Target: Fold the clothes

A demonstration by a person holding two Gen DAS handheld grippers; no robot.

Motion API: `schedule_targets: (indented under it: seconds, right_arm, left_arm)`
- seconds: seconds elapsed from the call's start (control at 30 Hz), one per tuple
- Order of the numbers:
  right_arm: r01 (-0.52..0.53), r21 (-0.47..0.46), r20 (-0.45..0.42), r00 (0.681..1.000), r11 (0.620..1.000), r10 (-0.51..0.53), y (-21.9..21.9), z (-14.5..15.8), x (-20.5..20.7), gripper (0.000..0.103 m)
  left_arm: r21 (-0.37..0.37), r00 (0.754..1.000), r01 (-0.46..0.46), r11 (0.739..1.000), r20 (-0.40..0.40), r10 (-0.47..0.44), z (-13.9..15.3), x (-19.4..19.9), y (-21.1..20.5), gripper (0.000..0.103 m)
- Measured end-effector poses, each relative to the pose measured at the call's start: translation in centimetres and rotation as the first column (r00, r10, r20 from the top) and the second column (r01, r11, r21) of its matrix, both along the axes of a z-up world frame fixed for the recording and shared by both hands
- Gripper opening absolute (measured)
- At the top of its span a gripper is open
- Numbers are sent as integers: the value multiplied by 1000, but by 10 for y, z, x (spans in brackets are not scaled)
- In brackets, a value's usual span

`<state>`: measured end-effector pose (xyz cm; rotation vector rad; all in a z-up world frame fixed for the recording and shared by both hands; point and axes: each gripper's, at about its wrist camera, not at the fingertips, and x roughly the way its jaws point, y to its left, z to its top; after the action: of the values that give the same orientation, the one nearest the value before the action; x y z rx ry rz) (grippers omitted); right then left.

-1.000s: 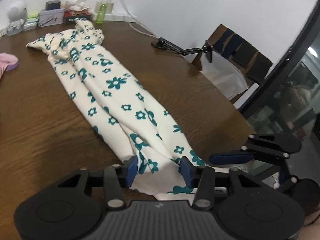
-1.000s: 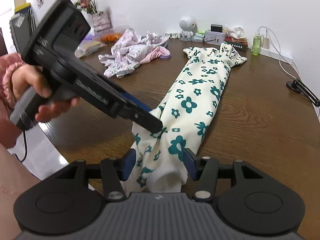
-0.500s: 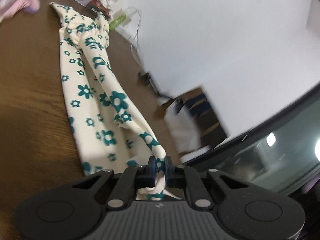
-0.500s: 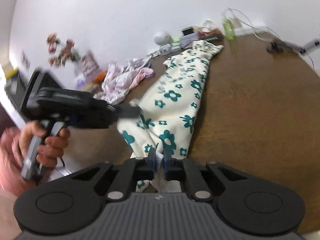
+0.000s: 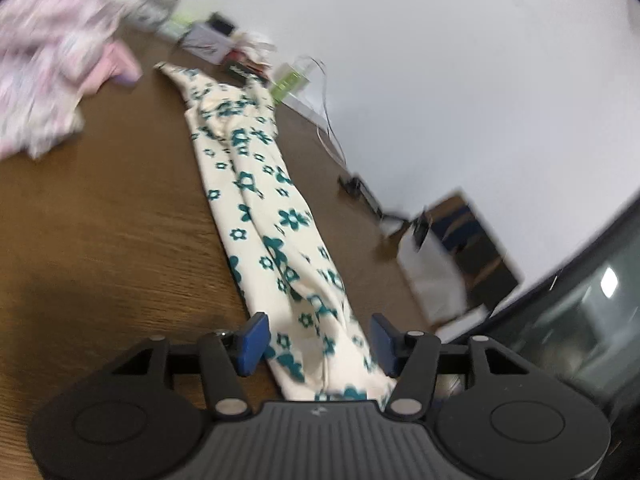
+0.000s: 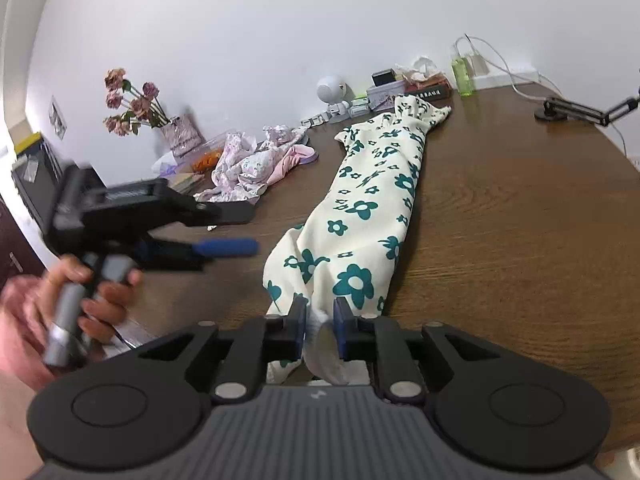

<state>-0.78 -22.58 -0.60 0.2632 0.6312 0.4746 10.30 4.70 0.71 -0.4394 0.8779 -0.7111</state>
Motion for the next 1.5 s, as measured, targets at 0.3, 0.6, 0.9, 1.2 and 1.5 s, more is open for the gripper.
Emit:
schedule_targets:
  seconds: [0.3,0.6,0.9,1.2,1.5]
  right_arm:
    - [-4,-112,23,1000,994,6,7,5,-7,25]
    - [-27,-7,-6,1000,1000,27,-2,-4,-4,14]
    - [-72,-29,-5,997,997,72,4,-4,-7,31]
    - [-168,-318,115,970,933,214,55,30,7,38]
    - [-160,-171,-41,987,972,156,43,43,74,38]
  left_arm:
    - [154,994,60,986,-101,-45,-10,-4,-46,51]
    - [-152,987,1,988,-160,-26,-33,-3,-24,8]
    - [-403,943,-170,899,-332,29,-97,-3,12,8]
    - [-448,965,-138,883,-261,19,-91,2,12,9]
    - [-381,973,-119,917,-230,31,-82,-1,16,26]
